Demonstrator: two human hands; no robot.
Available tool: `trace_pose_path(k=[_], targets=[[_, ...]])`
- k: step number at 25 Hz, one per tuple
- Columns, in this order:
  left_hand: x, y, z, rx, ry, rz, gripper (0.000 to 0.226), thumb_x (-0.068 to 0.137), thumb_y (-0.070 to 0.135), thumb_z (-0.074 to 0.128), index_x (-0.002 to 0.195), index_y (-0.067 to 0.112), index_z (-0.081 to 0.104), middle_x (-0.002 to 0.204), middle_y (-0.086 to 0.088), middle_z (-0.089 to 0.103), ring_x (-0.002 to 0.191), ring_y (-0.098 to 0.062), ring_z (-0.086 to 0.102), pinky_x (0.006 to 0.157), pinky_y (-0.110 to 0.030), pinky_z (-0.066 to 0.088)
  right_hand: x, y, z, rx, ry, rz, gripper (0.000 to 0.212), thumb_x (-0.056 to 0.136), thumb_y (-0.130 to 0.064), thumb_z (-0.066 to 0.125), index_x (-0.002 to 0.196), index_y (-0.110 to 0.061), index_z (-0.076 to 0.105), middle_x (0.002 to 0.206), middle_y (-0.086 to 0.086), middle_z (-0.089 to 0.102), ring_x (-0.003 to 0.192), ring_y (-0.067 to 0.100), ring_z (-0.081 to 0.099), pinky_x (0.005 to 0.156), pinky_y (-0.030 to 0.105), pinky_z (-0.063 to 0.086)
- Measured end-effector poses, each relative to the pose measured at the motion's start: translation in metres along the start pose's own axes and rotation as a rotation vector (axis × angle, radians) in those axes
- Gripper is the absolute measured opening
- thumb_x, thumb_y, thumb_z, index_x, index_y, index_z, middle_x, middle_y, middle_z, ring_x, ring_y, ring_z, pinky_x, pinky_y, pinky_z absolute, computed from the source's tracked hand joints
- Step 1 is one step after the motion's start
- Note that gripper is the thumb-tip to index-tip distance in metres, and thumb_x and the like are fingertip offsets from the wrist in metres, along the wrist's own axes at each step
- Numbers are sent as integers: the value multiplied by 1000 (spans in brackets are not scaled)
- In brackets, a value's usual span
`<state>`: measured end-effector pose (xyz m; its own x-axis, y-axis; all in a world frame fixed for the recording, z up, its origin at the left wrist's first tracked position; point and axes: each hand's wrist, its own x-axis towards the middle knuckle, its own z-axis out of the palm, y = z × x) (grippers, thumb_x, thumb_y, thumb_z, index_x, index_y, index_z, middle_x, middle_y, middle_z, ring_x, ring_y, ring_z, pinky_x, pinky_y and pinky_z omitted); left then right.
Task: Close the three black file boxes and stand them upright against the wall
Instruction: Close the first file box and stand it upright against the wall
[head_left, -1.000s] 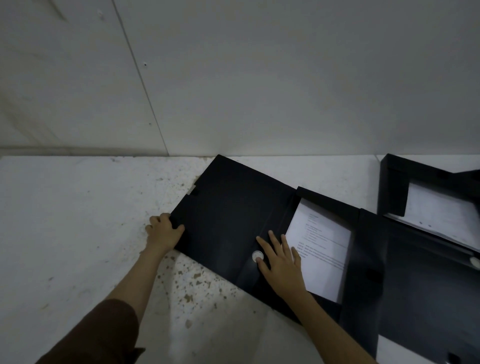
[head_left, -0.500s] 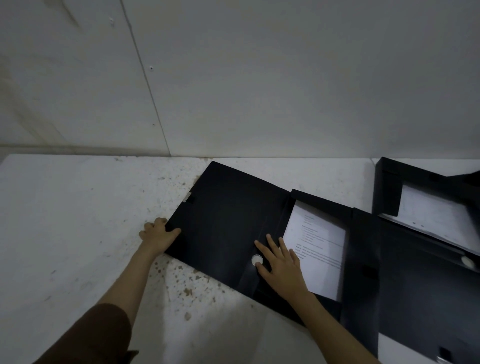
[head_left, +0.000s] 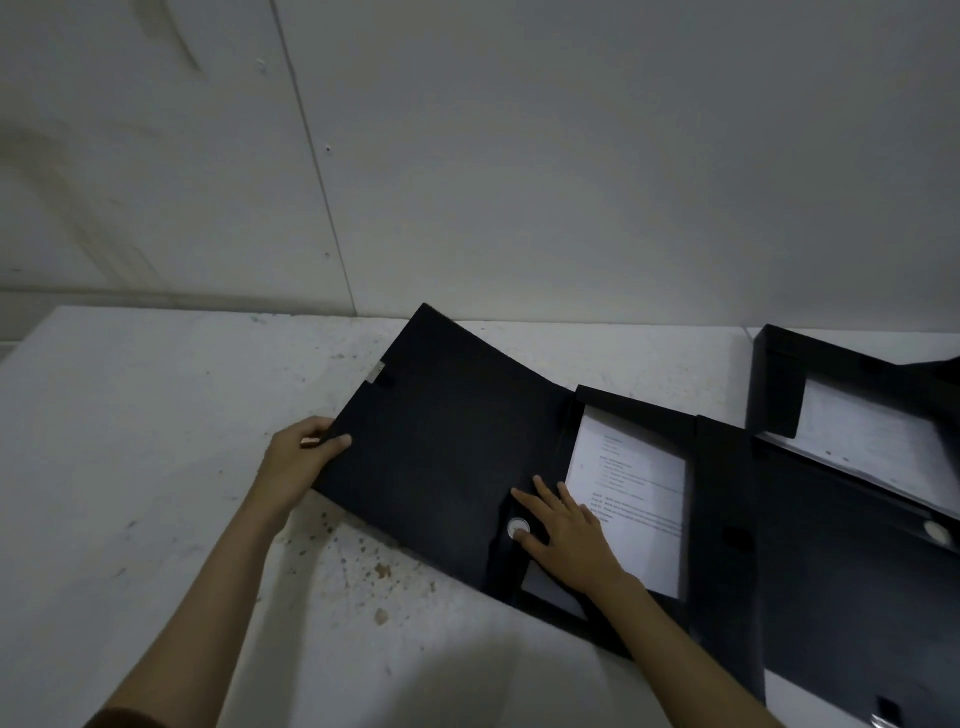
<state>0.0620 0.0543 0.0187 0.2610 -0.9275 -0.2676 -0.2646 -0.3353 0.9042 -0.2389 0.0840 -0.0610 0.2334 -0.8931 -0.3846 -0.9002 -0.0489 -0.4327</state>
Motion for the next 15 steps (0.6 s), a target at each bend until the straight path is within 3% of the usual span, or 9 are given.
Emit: trace_pose_path(k=[3, 6, 8, 11, 13, 15], targets=[[-32, 43, 6, -47, -100, 126, 18, 91, 17, 52, 101, 15, 67, 101, -1, 68, 93, -18, 64, 71, -22, 47, -6, -20, -34, 360, 17, -2, 42, 94, -36, 44, 136, -31, 36, 144, 4, 44, 137, 23, 35, 108, 34, 31], [-64, 75, 22, -22, -305, 251, 33, 93, 35, 44, 116, 23, 63, 116, 11, 65, 107, -4, 59, 89, -21, 44, -28, -52, -80, 779, 185, -86, 43, 95, -39, 39, 136, -39, 29, 121, 3, 58, 111, 16, 58, 98, 32, 42], [-78, 86, 43, 16, -439, 326, 36, 91, 44, 41, 120, 34, 60, 121, 18, 63, 113, 4, 56, 94, -18, 42, -49, -63, -108, 923, 263, -135, 46, 94, -46, 32, 138, -45, 19, 117, -3, 57, 101, 15, 62, 93, 35, 48], [-92, 87, 84, 116, -551, 414, 34, 94, 39, 39, 124, 44, 52, 128, 23, 53, 118, 11, 47, 94, -12, 39, -81, -64, -139, 1010, 285, -188, 49, 88, -57, 32, 134, -54, 14, 118, -14, 51, 103, 13, 61, 88, 35, 51], [-99, 80, 115, 187, -601, 465, 37, 96, 33, 39, 129, 48, 43, 134, 24, 45, 123, 14, 39, 96, -9, 37, -98, -52, -148, 1017, 299, -194, 51, 92, -42, 44, 131, -57, 16, 129, -7, 49, 111, 16, 57, 88, 32, 51], [-102, 67, 142, 229, -628, 492, 42, 96, 32, 39, 132, 52, 31, 141, 22, 35, 130, 10, 33, 108, -16, 30, -109, -33, -151, 1000, 306, -177, 64, 93, -16, 48, 133, -54, 17, 137, 1, 45, 116, 18, 54, 84, 28, 53]])
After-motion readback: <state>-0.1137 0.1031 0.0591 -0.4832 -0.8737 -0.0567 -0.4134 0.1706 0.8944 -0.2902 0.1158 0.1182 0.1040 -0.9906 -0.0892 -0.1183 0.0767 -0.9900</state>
